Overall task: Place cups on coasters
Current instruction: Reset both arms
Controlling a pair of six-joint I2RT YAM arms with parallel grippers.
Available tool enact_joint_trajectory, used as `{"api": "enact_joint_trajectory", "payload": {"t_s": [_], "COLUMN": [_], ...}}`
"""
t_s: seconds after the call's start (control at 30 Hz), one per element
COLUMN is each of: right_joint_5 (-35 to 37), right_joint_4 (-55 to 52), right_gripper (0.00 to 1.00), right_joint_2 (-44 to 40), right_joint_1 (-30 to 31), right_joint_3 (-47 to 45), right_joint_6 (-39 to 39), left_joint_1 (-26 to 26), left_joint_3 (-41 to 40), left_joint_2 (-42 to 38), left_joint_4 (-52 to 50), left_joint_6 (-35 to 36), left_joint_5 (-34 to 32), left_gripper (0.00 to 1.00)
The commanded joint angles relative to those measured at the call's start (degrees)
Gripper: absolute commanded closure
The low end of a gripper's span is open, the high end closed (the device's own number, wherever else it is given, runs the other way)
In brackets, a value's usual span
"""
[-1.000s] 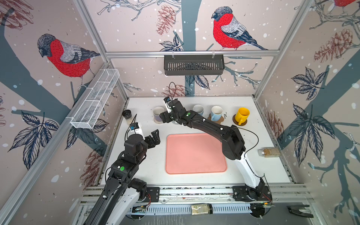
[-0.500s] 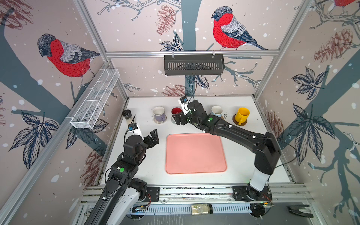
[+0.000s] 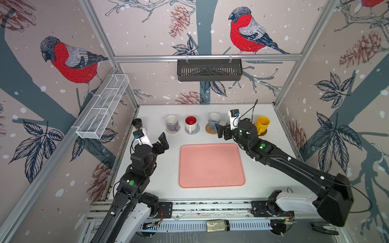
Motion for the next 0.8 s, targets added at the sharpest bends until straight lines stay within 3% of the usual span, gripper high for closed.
{"api": "enact_joint_trajectory", "payload": {"t_s": [0.0, 0.17, 0.23, 0.33, 0.5, 0.67, 0.77], "right_joint_5": [9.1, 16.4, 22.5, 23.8, 27.6, 30.8, 30.6], "right_joint_4": [3.7, 14.3, 24.7, 36.5, 35.4, 41.1, 46.9], "right_gripper": [0.01, 0.01, 0.01, 0.00, 0.00, 0.01, 0.01], "right_joint_2": [-5.2, -14.4, -16.8, -17.6, -12.8, -12.1, -14.5], "right_joint_1": [0.0, -0.1, -0.2, -1.8, -9.5, -15.2, -18.7], "right_joint_3": [-5.8, -19.5, -26.6, -34.5, -36.9, -41.4, -45.8], "right_joint_6": [-2.8, -7.1, -8.6, -12.5, -7.6, -6.0, -5.8], "left_joint_1": [0.0, -0.1, 0.0, 0.0, 0.1, 0.9, 7.2], "left_joint_3": [-1.9, -7.9, -10.0, -12.5, -16.4, -21.9, -23.3], "left_joint_2": [-0.2, -1.4, -1.1, 0.0, 2.0, 6.3, 10.8], "left_joint_4": [6.6, 14.3, 17.2, 21.6, 29.9, 39.8, 42.7], "left_joint_6": [1.9, 1.7, 1.9, 4.3, 13.0, 19.3, 18.7], "left_joint_5": [0.9, -0.5, -0.7, -1.2, -6.2, -13.1, -8.6], "left_gripper": [0.03, 0.02, 0.02, 0.02, 0.02, 0.02, 0.02]}}
